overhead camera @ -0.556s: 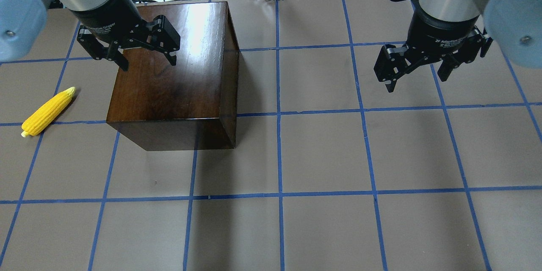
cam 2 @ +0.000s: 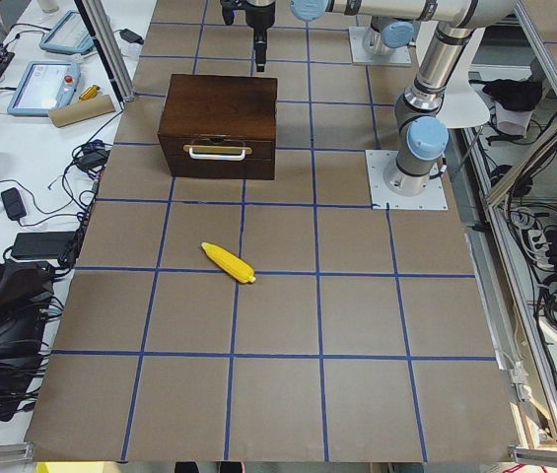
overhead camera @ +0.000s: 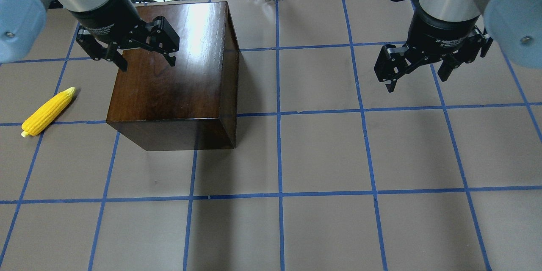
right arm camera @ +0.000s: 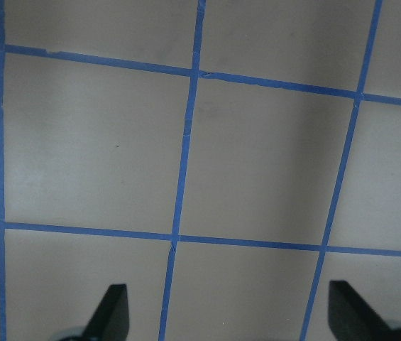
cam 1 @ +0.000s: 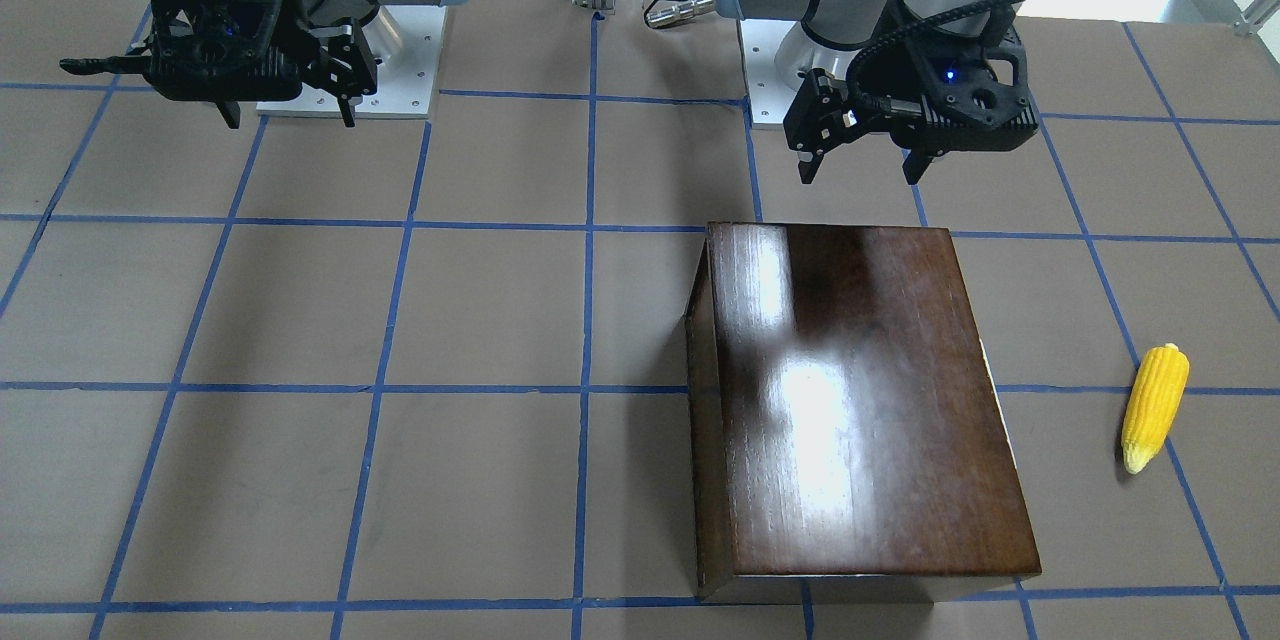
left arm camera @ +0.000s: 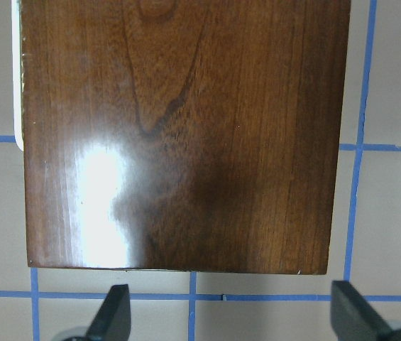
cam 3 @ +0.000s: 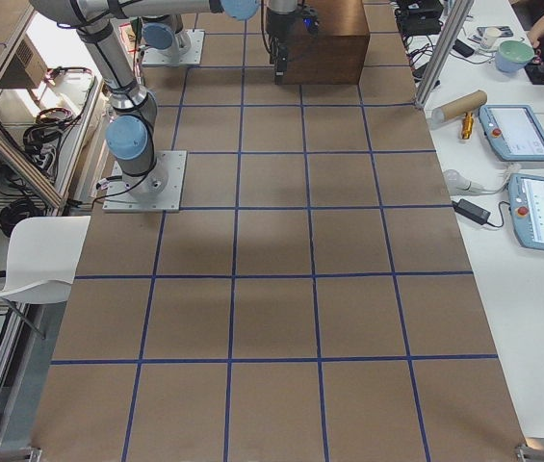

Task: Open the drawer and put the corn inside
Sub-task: 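Move the left gripper off the cabinet top toward its drawer side, then lower the left gripper beside the cabinet near the white drawer handle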

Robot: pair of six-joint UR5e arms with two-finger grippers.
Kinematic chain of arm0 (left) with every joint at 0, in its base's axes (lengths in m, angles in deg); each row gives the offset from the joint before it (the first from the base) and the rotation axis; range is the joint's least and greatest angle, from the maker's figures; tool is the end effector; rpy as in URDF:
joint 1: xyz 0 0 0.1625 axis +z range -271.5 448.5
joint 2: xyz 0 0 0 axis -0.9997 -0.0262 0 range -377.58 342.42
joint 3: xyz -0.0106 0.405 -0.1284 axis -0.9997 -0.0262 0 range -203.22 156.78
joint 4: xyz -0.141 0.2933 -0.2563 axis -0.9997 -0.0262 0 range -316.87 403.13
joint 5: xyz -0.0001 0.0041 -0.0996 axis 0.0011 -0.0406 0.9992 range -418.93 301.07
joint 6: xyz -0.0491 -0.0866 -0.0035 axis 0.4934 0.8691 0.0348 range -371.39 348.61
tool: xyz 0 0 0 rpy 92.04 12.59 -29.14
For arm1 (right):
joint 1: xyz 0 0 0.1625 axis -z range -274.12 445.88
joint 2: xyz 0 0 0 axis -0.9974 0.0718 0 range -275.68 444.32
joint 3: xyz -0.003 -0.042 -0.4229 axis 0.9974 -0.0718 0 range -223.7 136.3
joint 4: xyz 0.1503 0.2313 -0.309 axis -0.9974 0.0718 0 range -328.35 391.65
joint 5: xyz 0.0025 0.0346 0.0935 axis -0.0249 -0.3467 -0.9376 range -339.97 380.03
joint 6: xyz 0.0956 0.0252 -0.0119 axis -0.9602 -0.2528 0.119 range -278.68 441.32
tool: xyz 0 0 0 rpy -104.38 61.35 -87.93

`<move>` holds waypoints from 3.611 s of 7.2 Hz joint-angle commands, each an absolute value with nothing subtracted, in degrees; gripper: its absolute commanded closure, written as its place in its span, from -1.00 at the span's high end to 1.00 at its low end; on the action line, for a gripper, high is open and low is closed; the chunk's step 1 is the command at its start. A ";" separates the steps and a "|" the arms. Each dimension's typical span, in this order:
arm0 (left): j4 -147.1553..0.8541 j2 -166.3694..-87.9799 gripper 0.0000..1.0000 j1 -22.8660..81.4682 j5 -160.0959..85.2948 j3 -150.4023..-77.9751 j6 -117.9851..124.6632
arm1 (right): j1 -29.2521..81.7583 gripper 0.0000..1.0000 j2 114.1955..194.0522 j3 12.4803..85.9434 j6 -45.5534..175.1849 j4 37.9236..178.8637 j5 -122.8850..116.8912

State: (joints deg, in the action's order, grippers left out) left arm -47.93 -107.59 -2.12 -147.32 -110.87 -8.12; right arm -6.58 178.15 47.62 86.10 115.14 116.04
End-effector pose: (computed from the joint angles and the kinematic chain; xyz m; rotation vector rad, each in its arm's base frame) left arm -0.1414 -0.4924 0.5062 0.0716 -3.1117 0.0333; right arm 0.1424 -0.4502 0.4981 0.1973 -3.0297 -0.1090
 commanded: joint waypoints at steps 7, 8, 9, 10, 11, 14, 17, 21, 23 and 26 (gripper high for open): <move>-47.93 -107.67 1.00 -0.98 -147.61 -110.85 -8.32 | -6.58 1.00 178.10 47.62 86.15 115.14 116.00; -48.01 -107.49 1.00 0.07 -147.53 -110.85 -8.40 | -6.58 1.00 178.10 47.62 86.15 115.14 116.09; -47.93 -107.49 1.00 0.86 -147.44 -110.85 -8.75 | -6.58 1.00 178.18 47.62 86.06 115.14 116.00; -47.93 -107.41 1.00 2.78 -147.27 -110.67 -9.97 | -6.58 1.00 178.10 47.62 86.15 115.14 116.00; -48.27 -107.40 1.00 6.37 -147.26 -110.67 -11.29 | -6.58 1.00 178.10 47.62 86.15 115.14 116.00; -48.63 -108.72 1.00 17.97 -147.35 -111.02 -28.64 | -6.58 1.00 178.10 47.62 86.06 115.14 116.09; -47.67 -111.61 1.00 28.09 -147.53 -110.58 -40.10 | -6.58 1.00 178.10 47.62 86.06 115.14 116.09; -39.16 -123.72 1.00 28.91 -147.53 -110.58 -39.96 | -6.58 1.00 178.10 47.62 86.15 115.14 116.09; -35.02 -128.83 1.00 28.91 -147.53 -110.76 -40.04 | -6.58 1.00 178.18 47.62 86.15 115.14 116.09; -34.39 -130.61 1.00 28.91 -141.51 -110.58 -43.09 | -6.58 1.00 178.18 47.62 86.06 115.14 116.00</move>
